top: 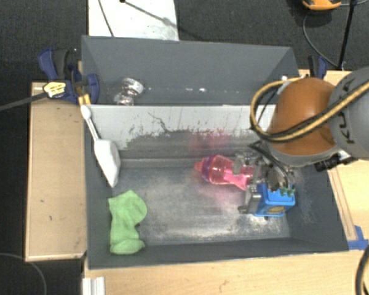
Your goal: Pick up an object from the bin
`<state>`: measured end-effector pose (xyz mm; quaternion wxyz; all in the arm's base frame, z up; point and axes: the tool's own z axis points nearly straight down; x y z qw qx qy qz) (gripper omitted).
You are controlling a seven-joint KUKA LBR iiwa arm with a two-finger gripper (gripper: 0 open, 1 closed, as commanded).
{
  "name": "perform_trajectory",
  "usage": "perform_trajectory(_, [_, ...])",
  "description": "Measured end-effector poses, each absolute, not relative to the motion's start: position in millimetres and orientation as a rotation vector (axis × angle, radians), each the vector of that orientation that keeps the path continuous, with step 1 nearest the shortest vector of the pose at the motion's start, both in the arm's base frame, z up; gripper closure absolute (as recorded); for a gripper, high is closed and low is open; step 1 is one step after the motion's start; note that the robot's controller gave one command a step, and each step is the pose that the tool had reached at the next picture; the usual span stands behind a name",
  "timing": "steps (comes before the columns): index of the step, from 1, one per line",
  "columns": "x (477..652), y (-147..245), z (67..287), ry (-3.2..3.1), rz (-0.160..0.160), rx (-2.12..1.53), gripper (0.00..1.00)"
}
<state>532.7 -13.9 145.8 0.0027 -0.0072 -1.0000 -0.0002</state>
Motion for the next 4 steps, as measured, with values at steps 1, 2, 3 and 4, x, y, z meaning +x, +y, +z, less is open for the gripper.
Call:
perform_trajectory(1, [534.6,-14.0,150.1,-3.144,0.0,-0.022,0.0])
perform_trajectory(2, [543.0,-15.3,103.1,-3.147,-0.002,-0.198,0.0])
perform_trajectory(3, [554.4,-18.2,78.6,-3.143,-0.01,-0.445,0.0])
perform_trajectory(4, [548.4,-16.0,79.2,-3.134,-0.015,-0.508,0.0])
